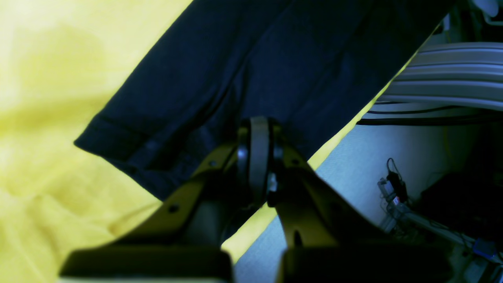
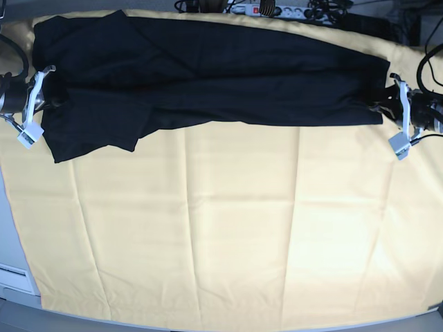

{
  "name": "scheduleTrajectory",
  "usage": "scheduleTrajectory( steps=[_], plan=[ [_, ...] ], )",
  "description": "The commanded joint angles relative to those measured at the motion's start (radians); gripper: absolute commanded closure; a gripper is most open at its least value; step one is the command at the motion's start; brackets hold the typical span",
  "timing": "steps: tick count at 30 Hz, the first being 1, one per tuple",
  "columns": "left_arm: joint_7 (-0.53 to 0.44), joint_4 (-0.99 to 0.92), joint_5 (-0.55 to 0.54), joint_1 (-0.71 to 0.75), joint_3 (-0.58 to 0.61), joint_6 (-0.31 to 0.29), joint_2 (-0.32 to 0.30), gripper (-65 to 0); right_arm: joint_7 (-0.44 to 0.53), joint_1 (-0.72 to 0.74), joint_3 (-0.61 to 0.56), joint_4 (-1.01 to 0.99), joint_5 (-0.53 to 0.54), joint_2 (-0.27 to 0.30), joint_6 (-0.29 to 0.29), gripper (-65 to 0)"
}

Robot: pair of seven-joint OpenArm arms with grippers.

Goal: Fold the T-shirt properly
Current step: 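Hold the folded hem edge down with both grippers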

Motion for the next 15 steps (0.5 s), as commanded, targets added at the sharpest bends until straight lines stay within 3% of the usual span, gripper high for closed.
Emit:
scheduleTrajectory(
  steps=[1,7,14,15],
  plan=[
    [0.001,0.009,-0.017,-0.012,-0.010,-0.006,-0.030,0.0,0.013,0.005,0.013,0.011,0.006,0.027,0.005,0.0],
    [0.001,0.009,-0.017,-0.012,-0.010,-0.002,-0.030,0.0,0.069,0.005,0.014,0.011,-0.003,0.022,0.005,0.0],
    [0.001,0.009,0.019,-0.012,-0.010,-0.002,-0.030,0.0,0.080,0.005,0.014,0.010,-0.123,-0.053,0.005,0.0],
    [0.001,0.009,0.027,-0.012,-0.010,-0.002,-0.031,-2.8,0.080,0.005,0.014,0.011,-0.124,-0.056,0.005,0.0]
  ],
)
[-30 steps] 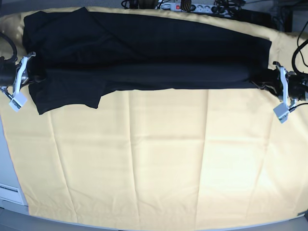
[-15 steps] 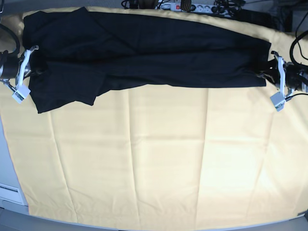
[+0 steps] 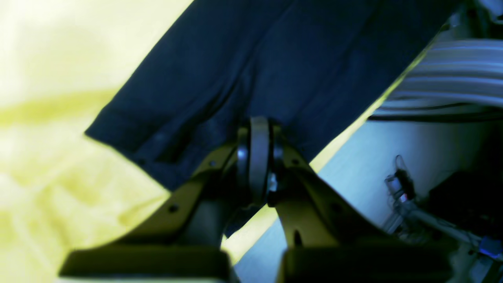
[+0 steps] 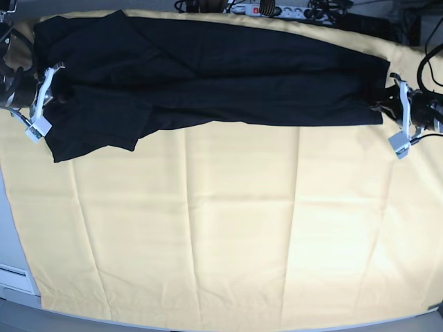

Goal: Fold the T-shirt properly
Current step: 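Hold the folded hem edge down with both grippers, then open the left gripper and lift it off the folded edge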

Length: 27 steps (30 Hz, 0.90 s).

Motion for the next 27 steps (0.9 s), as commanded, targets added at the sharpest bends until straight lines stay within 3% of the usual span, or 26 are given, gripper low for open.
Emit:
scheduleTrajectory(
  steps=[1,2,4,6,7,12,19,27],
  plan=[
    [0.001,0.009,-0.010,-0.012,-0.010,-0.003,-0.030,-11.1,0.009,0.009,0.013,0.011,0.010,0.026,0.005,0.0],
    [0.001,0.009,0.011,-0.012,-0.010,-0.003,-0.030,-20.3,0.009,0.010,0.013,0.011,0.009,0.027,0.005,-3.2],
    [0.001,0.009,0.050,-0.012,-0.010,-0.003,-0.030,-34.1,0.007,0.009,0.013,0.011,0.008,0.028,0.005,-17.7],
    [0.001,0.009,0.085,-0.012,-0.010,-0.002,-0.030,-36.4,0.008,0.009,0.013,0.011,-0.016,0.029,-0.006,-28.7],
    [0.001,0.009,0.099,-0.012,-0.010,-0.001,-0.030,-36.4,0.008,0.012,0.013,0.011,-0.033,0.029,-0.019,-30.7],
    [-0.011,0.009,0.138,-0.013,-0.010,0.008,-0.030,-36.4,-0.003,0.029,0.056,0.050,-0.030,0.034,-0.028,-30.4],
    [-0.011,0.009,0.136,-0.018,-0.010,0.008,-0.032,-36.4,-0.006,0.022,0.307,0.193,0.191,0.025,-0.020,-30.4],
    [-0.012,0.009,0.082,-0.027,-0.011,0.008,-0.032,-36.4,-0.030,-0.027,0.357,0.189,0.309,-0.139,0.005,-30.4]
  ],
)
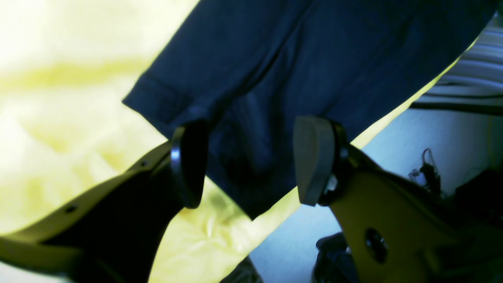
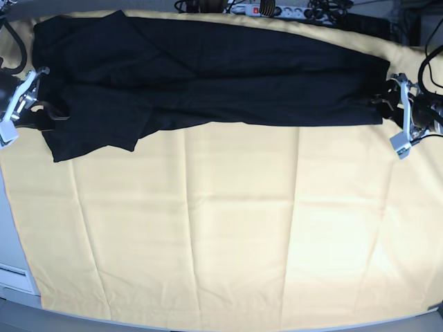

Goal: Fold the T-shirt properly
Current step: 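Open the left gripper and lift it off the folded edge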

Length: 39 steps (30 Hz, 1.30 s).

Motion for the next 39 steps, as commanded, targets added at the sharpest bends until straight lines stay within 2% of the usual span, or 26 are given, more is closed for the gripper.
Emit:
scheduleTrajectory(
  steps=[1,6,10,12,17,22,25,31,36,39],
  plan=[
    [-0.001,0.009,-0.021,-0.024,-0.011,0.000,-0.032,-36.4,0.019,0.010,0.010,0.010,0.028,0.000,0.000,-30.2],
    [-0.001,0.009,-0.027,-0.085,-0.030,0.000,-0.032,-36.4,0.019,0.009,0.008,0.009,0.031,-0.100,0.000,-30.0],
    [0.000,0.009,-0.072,-0.132,-0.106,-0.003,-0.032,-36.4,0.031,0.009,-0.014,-0.030,-0.011,-0.163,0.000,-29.3],
    [0.003,0.009,-0.089,-0.152,-0.164,-0.003,-0.028,-36.4,0.053,0.010,-0.040,-0.071,-0.063,-0.171,0.000,-26.7],
    [0.008,0.009,-0.111,-0.155,-0.336,0.008,-0.027,-36.4,0.115,0.012,-0.092,-0.159,-0.177,-0.172,0.000,-26.7],
    [0.007,0.009,-0.076,-0.131,-0.455,0.024,-0.026,-36.4,0.124,0.012,-0.093,-0.164,-0.194,-0.171,0.000,-26.7],
    [0.006,0.007,-0.013,-0.074,-0.499,0.044,-0.018,-36.4,0.123,0.012,-0.093,-0.164,-0.194,-0.171,0.000,-26.7],
    [-0.054,0.006,0.150,0.069,-0.657,0.114,0.098,-36.4,0.121,0.012,-0.093,-0.164,-0.193,-0.170,0.000,-26.7],
    [-0.054,0.006,0.137,0.183,-0.797,0.119,0.225,-36.4,0.120,0.012,-0.093,-0.162,-0.194,-0.168,0.000,-26.7],
    [-0.054,0.006,0.126,0.245,-0.824,0.118,0.290,-36.4,0.121,0.012,-0.093,-0.162,-0.193,-0.160,0.000,-26.7]
  ],
)
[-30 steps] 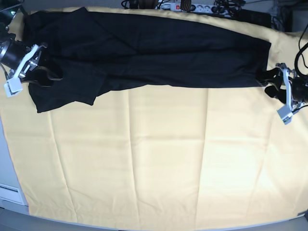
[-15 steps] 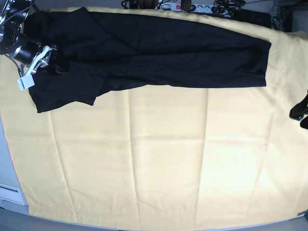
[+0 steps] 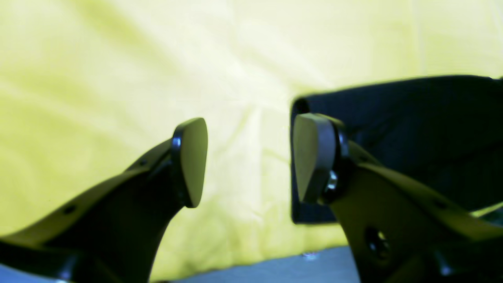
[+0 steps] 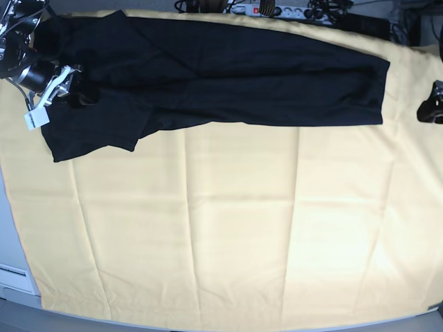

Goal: Fold the T-shirt properly
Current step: 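Open the left gripper and lift it off the folded edge, then lower the left gripper and regrasp the folded edge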

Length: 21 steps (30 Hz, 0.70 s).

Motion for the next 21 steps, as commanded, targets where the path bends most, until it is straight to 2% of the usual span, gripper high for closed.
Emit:
scheduleTrajectory(
  steps=[1,6,12,17,21],
  plan=[
    [-0.011,0.012,-0.027,0.015,-0.011,-0.003,-0.006,-36.4,0.018,0.006,0.006,0.016,0.027,0.029,0.002,-26.7],
    [-0.018,0.007,-0.029,0.049,-0.008,-0.024,0.064,-36.4,0.019,0.006,0.006,0.016,0.031,0.064,0.002,-26.7],
    [-0.073,0.005,-0.019,0.048,0.052,-0.058,0.079,-36.4,0.011,0.006,0.006,0.016,0.056,0.097,0.002,-26.7],
    [-0.171,-0.030,0.071,0.046,0.144,-0.050,0.089,-36.4,0.012,0.006,0.006,0.016,0.056,0.107,0.002,-26.7],
    [-0.182,-0.060,0.076,0.046,0.186,-0.047,0.090,-36.4,0.011,0.006,0.006,0.016,0.055,0.107,0.002,-26.7]
  ],
)
